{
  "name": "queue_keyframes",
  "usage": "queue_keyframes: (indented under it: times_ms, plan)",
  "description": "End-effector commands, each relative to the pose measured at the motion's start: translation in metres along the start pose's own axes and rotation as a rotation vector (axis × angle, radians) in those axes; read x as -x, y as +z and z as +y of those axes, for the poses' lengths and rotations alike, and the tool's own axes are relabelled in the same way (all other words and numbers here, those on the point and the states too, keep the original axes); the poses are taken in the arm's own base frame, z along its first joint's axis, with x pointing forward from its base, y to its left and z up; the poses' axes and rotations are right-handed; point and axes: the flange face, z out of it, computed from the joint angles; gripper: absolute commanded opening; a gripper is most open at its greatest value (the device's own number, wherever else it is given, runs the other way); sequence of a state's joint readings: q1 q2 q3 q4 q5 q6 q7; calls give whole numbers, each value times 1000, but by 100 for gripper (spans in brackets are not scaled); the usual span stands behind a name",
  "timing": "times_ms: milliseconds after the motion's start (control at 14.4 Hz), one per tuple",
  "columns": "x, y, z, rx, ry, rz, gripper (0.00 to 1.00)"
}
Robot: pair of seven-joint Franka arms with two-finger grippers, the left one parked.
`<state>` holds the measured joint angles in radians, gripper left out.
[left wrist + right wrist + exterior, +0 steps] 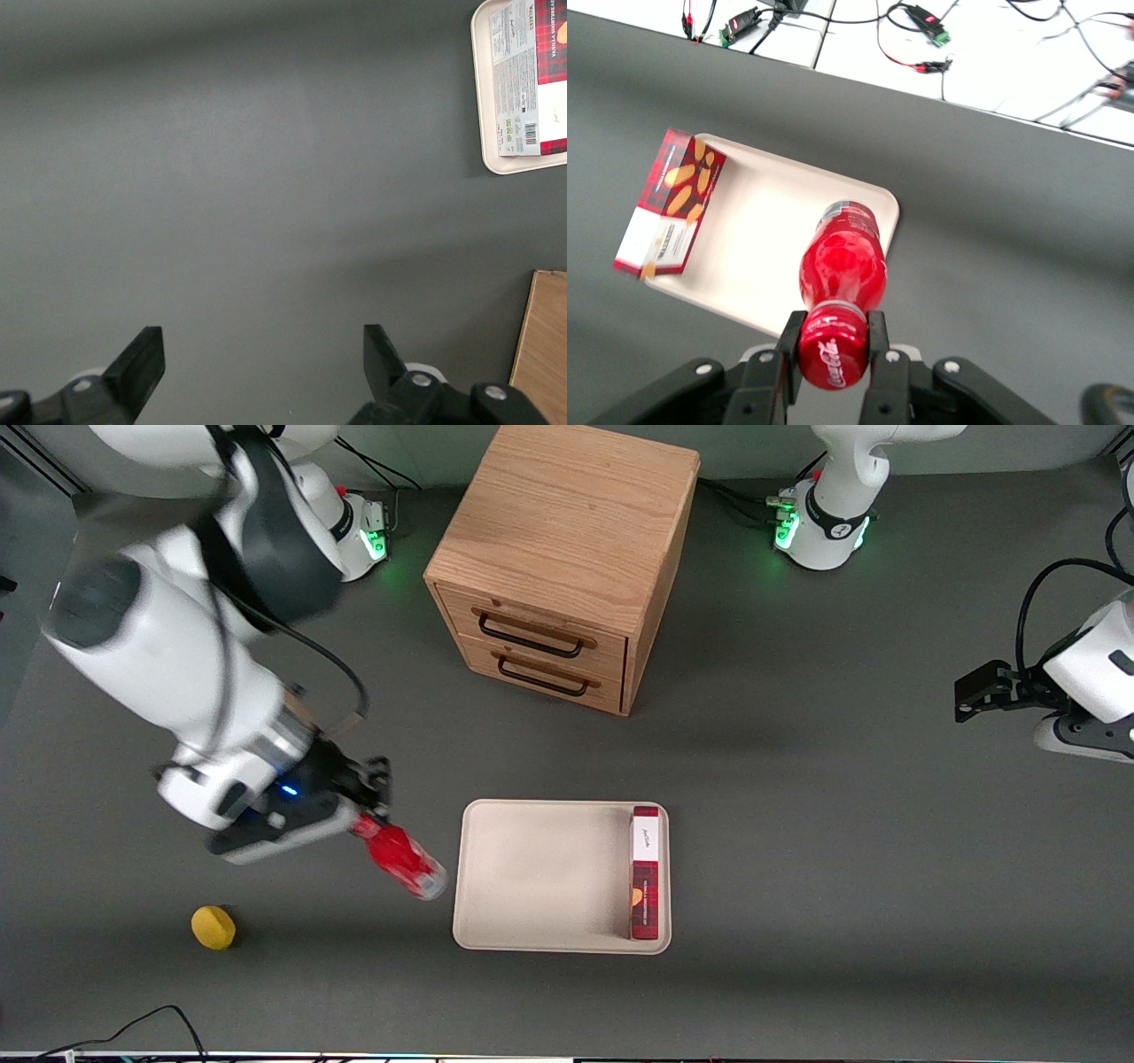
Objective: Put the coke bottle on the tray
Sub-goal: 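Carry the held bottle over the white tray with the right gripper, then lower the bottle onto the tray and open the right gripper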
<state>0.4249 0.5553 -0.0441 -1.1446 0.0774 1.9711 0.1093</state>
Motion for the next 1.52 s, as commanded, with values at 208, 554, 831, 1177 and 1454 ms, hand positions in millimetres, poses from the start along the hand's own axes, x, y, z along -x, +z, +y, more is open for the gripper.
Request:
queue_keyframes:
  times_ms: [208, 554, 831, 1177, 1454]
  plan:
    - [-9, 123, -29, 21, 41, 8, 0]
    - [0, 165, -26, 33, 34, -33, 0]
    - [3, 177, -28, 76, 3, -34, 0]
    - [4, 191, -24, 78, 15, -32, 0]
    - [2, 188, -22, 71, 33, -22, 67]
